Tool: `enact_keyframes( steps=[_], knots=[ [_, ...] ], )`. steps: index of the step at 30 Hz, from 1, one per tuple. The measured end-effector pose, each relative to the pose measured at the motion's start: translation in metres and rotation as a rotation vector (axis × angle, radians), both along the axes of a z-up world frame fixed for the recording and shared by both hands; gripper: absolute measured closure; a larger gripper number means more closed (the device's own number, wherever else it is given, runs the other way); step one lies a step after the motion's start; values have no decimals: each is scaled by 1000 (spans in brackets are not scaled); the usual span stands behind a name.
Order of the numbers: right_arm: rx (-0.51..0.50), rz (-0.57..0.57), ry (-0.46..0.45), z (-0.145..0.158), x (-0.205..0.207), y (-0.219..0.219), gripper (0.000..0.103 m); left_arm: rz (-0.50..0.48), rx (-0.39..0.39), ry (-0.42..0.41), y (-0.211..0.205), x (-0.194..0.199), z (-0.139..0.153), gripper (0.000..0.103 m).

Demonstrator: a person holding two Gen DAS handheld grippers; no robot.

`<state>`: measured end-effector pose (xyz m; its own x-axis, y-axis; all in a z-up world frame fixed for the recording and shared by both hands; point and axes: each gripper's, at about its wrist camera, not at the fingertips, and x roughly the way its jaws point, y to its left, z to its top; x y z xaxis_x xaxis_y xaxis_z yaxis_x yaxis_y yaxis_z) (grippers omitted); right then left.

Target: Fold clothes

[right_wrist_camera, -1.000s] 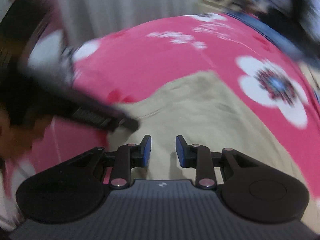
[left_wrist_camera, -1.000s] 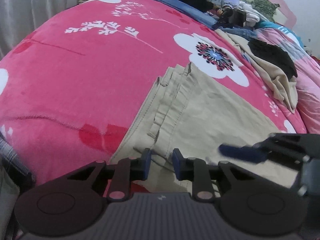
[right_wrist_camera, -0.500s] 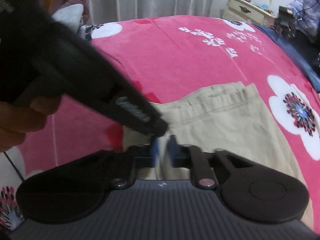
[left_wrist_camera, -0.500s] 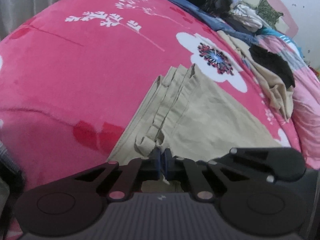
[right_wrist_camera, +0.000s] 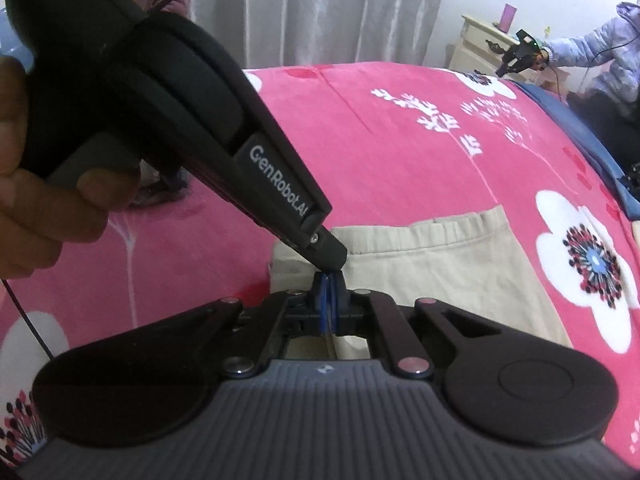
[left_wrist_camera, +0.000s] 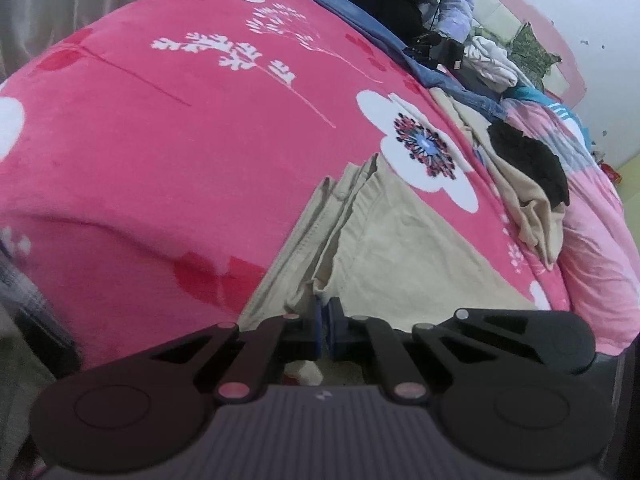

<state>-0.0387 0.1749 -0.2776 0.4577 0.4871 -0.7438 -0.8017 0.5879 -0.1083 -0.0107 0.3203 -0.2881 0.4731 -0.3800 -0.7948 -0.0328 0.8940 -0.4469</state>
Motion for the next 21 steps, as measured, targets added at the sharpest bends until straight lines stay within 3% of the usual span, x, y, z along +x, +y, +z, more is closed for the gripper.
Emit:
enact_keyframes(
  steps=[4, 9, 12, 14, 15, 18, 21],
  knots=[
    [-7, 16, 12, -13, 1, 7, 103, -6, 31, 23, 3, 1, -13, 99],
    [-18, 5, 43, -20, 2, 10, 99, -61, 103, -14, -4, -2, -13, 95],
    [-16, -12, 48, -12, -2, 6, 91, -77, 127, -24, -3, -5, -9, 88],
    [-13, -55, 44, -3, -9, -4, 77, -77, 144, -37, -2, -7, -5, 77],
    [-10, -79, 44, 1, -12, -10, 77, -76, 167, -52, -2, -8, -1, 70],
    [22, -195, 90, 15, -27, -42, 74, -60, 234, -116, -4, -9, 10, 69],
    [62, -347, 173, 23, -48, -85, 74, -30, 247, -167, -10, -8, 20, 69]
  ],
)
